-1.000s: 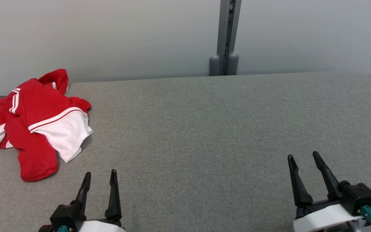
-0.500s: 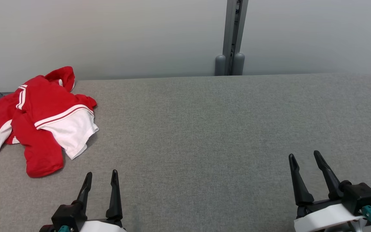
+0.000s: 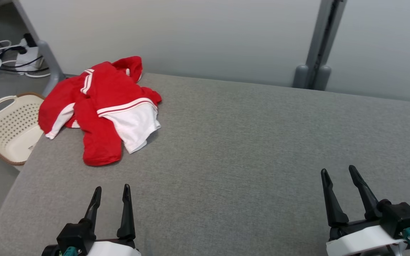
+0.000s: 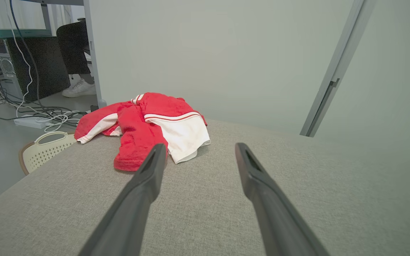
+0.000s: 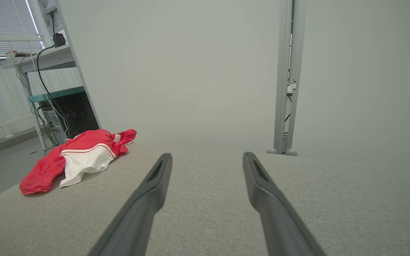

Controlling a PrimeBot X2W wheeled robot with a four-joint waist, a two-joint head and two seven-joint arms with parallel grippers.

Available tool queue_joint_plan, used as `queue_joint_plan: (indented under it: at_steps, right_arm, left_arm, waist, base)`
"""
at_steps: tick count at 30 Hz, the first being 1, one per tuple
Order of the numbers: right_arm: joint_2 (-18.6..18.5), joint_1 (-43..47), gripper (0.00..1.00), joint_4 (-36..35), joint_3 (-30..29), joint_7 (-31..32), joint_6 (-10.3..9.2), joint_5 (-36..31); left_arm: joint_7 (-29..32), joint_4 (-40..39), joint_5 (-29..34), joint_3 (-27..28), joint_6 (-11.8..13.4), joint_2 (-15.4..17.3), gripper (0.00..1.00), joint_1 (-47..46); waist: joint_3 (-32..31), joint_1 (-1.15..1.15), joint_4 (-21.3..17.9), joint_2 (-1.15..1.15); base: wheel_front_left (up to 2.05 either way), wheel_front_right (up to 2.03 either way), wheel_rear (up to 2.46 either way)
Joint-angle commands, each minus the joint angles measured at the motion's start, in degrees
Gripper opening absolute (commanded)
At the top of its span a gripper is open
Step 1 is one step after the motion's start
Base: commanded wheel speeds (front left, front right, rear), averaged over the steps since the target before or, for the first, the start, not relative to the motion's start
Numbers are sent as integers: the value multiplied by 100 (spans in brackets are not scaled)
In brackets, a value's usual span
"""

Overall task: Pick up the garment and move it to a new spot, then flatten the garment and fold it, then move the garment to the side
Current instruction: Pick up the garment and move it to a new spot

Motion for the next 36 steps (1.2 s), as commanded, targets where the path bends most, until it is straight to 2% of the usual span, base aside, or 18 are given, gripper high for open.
queue_joint_plan:
  at_steps: [1, 10, 17, 22, 27, 33, 36]
  right_arm:
    - [-37, 19, 100, -9, -3, -30, 10, 11]
    - [-34, 0, 100, 21, 26, -30, 10, 27]
    - [-37, -50, 100, 28, 40, -30, 10, -18]
    - [-38, -83, 100, 16, 74, -30, 7, -72]
    - [-38, -150, 100, 4, 89, -30, 7, -180]
    - [-36, -244, 100, -9, 47, -30, 7, -281]
    - [-37, -307, 100, -30, 49, -30, 7, -325]
  left_arm:
    - [-4, -16, 46, 27, -13, 25, 100, -50]
    - [-4, -24, 26, 25, -30, 25, 100, 13]
    - [-4, -57, -39, 0, -17, 24, 100, 35]
    - [-4, -81, -90, -16, 23, 25, 100, 25]
    - [-4, -111, -226, -48, 69, 24, 100, -42]
    - [-4, 55, -158, -11, -102, 35, 100, -416]
    - [-4, 284, -84, 21, -239, 167, 100, -827]
  waist:
    - [-2, 0, 475, 0]
    - [-27, 0, 1384, 0]
    - [29, 0, 1725, 0]
    - [122, 0, 1748, 0]
    - [314, 0, 1601, 0]
    - [540, 0, 1336, 0]
    - [668, 0, 1167, 0]
  base:
    - [0, 0, 0]
    - [0, 0, 0]
    - [0, 0, 0]
    - [0, 0, 0]
    - [0, 0, 0]
    - [0, 0, 0]
    - [0, 0, 0]
